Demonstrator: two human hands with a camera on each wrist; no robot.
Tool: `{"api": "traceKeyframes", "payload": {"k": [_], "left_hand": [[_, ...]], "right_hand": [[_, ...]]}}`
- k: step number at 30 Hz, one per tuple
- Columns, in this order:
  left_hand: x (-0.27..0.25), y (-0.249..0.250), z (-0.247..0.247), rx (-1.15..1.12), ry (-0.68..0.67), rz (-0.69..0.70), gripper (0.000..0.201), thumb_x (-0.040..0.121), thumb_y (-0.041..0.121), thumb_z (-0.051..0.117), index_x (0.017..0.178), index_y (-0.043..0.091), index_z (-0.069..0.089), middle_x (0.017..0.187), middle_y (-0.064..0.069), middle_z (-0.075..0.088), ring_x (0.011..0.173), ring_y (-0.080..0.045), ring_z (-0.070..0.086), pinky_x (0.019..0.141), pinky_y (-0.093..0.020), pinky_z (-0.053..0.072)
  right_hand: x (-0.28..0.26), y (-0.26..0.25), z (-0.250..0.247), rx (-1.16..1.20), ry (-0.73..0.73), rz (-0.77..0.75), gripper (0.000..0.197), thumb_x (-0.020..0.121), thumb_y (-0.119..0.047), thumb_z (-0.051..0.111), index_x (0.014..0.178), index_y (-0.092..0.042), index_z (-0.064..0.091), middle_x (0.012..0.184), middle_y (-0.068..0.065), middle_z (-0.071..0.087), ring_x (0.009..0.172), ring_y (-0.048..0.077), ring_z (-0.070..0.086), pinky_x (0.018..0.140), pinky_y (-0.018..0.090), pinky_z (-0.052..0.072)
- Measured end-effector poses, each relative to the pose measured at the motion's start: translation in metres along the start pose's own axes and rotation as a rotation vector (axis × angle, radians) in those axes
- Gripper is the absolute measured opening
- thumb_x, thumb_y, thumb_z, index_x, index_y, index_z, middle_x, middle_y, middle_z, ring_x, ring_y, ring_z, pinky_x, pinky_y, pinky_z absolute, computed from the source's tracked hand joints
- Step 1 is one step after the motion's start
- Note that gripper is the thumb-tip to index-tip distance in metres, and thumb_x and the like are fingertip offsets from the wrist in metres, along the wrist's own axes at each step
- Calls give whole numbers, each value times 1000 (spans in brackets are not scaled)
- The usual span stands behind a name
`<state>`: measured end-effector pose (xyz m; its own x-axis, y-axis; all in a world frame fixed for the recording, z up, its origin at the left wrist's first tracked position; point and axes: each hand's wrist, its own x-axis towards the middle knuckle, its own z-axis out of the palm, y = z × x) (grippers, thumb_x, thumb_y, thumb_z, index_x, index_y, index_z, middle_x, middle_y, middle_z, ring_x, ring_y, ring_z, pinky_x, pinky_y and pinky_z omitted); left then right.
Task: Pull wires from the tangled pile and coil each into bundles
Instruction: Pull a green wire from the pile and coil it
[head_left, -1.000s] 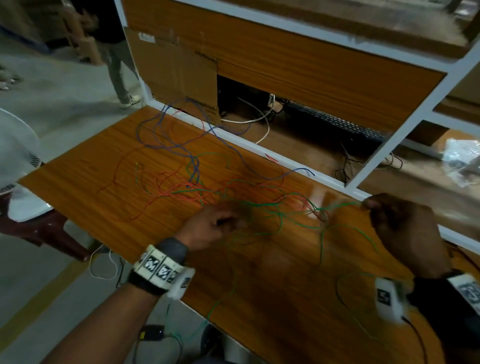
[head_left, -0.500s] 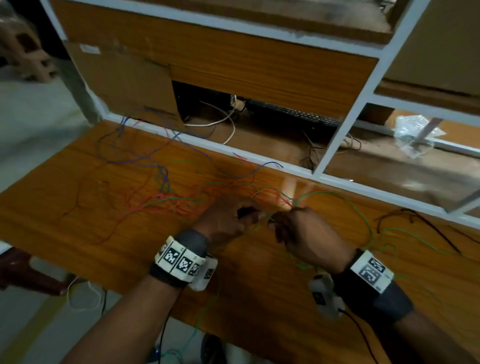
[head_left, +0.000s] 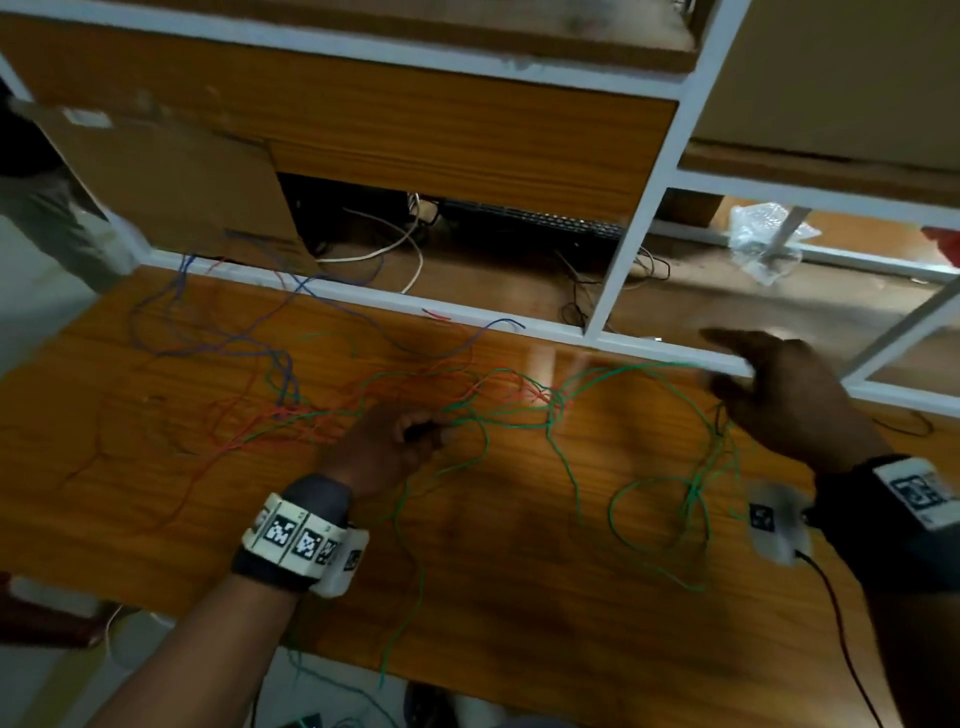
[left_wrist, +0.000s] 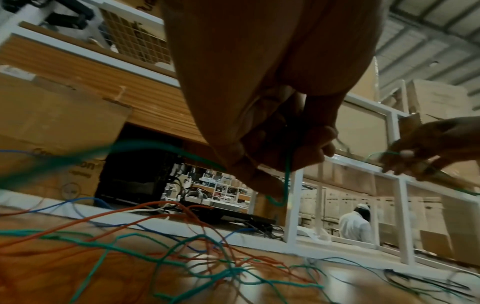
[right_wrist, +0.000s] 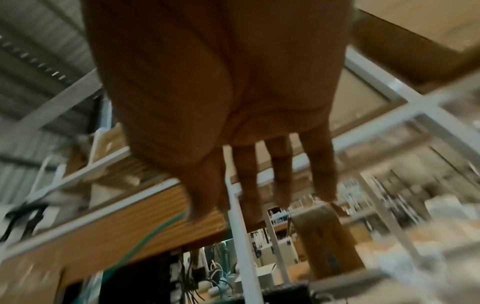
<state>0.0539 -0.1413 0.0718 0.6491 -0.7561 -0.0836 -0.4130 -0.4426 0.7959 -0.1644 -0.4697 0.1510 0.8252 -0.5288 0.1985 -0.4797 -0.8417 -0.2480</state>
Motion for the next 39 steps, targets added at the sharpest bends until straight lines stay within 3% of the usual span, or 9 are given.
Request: {"api": "traceKeyframes", "payload": {"k": [3,7,10,16,20,24,28,33,39], "left_hand": [[5,24,23,-30,-87,72,13,94,28,67,105,23,74,87,16,65,77,5,60,68,-12,44],[15,48,45,-36,-106,166,7,94,31,67,96,30,74,90,15,69,84,-2,62,72,-22,47],[14,40,42,-69,-104,201,10,88,27,75,93,34,73,92,18,71,90,5,64,75,-16,50],[15,5,36,166,-165,234,6,91,26,71,86,23,71,85,18,65,83,7,57,75,-13,40],[14,0,35,117,-59,273,4,86,25,75,87,25,71,86,12,69,87,2,61,76,-21,45],[6,58,32,-40,180,562,43,79,37,80,117,32,62,103,6,64,100,-7,61,89,-16,45],[7,107,59,-34,-84,578,88,73,57,80,148,35,38,148,14,41,140,-6,36,113,-20,31],[23,113,102,-518,-295,386,16,86,24,71,96,11,68,93,-1,75,90,-17,71,88,-41,56],[34,98,77,-564,-336,422,15,95,21,59,103,15,70,70,-3,65,71,-26,66,76,-43,56]], "right_hand": [[-12,-36,22,-175,-66,-199,93,81,-60,72,155,-14,39,157,18,44,141,46,39,111,58,40],[-33,-103,66,6,-246,-465,31,90,-34,55,115,-22,69,107,11,74,107,37,67,85,47,58],[-32,-89,64,156,-237,-387,22,91,-29,46,95,-27,67,80,1,72,76,28,68,61,43,52],[-35,-49,16,486,-118,-278,35,96,9,58,88,-22,70,70,-4,68,64,18,65,62,32,52],[-27,-36,-28,580,-65,-245,23,102,-9,57,90,-15,75,67,1,64,62,14,60,60,22,44],[-30,-42,-17,520,-171,-265,19,103,-12,60,97,-16,77,67,-2,64,62,12,61,59,20,43],[-32,-52,-18,565,-194,-271,21,104,-11,59,93,-15,76,65,0,62,56,8,52,57,21,40],[-26,-36,-46,584,-27,-288,28,105,-11,57,88,-29,70,67,1,62,62,16,58,60,32,46],[-11,20,-78,382,224,-127,20,104,-15,60,93,-24,74,80,5,73,73,5,66,71,17,46]]}}
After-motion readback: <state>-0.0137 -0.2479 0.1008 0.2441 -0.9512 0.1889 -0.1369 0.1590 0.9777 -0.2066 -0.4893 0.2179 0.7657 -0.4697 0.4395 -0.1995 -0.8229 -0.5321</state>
